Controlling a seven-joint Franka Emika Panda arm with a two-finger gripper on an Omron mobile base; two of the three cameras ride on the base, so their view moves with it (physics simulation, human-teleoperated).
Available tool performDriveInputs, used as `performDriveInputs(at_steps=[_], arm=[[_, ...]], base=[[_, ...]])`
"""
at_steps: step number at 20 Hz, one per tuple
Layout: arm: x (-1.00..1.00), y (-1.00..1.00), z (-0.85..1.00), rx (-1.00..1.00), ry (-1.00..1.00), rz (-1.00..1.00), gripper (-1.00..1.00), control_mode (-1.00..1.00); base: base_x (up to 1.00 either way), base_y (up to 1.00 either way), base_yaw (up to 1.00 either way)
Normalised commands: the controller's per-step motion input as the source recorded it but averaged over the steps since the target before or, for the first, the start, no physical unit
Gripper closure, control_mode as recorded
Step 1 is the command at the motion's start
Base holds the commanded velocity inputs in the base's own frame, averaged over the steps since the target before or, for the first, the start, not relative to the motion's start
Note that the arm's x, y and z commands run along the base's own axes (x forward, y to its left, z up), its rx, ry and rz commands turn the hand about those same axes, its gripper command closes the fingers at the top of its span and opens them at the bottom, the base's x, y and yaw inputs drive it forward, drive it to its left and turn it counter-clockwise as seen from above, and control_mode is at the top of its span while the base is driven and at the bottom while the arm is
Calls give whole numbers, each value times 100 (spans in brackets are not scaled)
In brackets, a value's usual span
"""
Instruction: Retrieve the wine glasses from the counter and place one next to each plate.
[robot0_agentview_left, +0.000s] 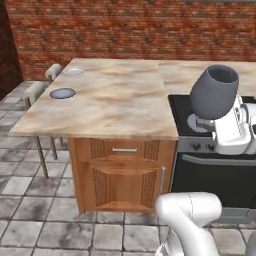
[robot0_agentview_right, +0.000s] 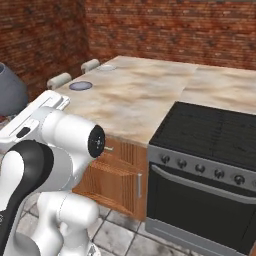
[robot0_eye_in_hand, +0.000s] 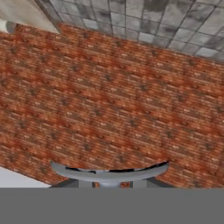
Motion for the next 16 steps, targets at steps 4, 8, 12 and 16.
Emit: performDriveInputs(at_steps=[4, 8, 12, 16], arm=[[0, 0, 0, 0, 0, 0, 100, 100], [0, 0, 0, 0, 0, 0, 100, 100], [0, 0, 0, 0, 0, 0, 100, 100], [0, 0, 0, 0, 0, 0, 100, 100]], base=[[36, 100, 0], [39, 100, 0], [45, 100, -2], [61, 100, -13]])
